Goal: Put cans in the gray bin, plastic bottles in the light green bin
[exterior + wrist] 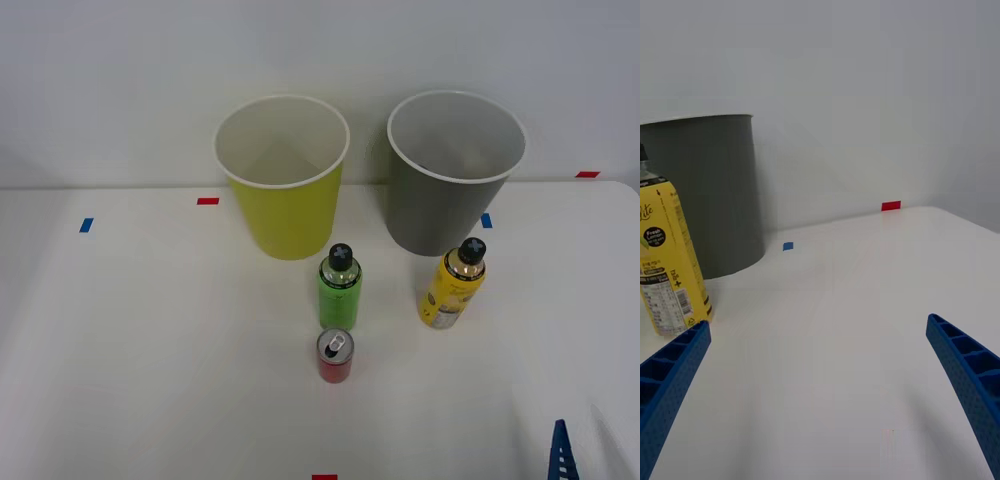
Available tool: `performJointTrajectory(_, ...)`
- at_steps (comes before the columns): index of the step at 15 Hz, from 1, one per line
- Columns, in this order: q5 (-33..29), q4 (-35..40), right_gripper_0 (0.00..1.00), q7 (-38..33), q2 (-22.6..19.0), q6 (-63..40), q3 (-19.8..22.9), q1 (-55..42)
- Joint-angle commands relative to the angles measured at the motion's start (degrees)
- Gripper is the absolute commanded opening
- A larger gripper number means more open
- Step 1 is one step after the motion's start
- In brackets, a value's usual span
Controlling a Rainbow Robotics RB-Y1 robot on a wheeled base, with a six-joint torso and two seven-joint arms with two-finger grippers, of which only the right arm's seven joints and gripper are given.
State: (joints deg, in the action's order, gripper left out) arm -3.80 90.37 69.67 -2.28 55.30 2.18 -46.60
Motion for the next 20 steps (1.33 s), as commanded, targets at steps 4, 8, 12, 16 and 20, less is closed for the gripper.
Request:
performJointTrajectory(4,4.1,0.1,1.0,4.0,-1.2,-0.3,-1.6,-0.2)
performJointTrajectory(8,4.8,-0.9,1.0,4.0,-2.3,-0.6,-1.4,0.7)
performJointTrajectory(12,4.7,-0.9,1.0,3.3,-2.3,-0.6,-1.3,0.6)
performJointTrajectory(16,3.4,-0.9,1.0,2.7,-2.4,-0.6,-0.7,0.7)
performJointTrajectory(20,-3.1,-0.9,1.0,1.9,-2.4,-1.2,2.3,2.0)
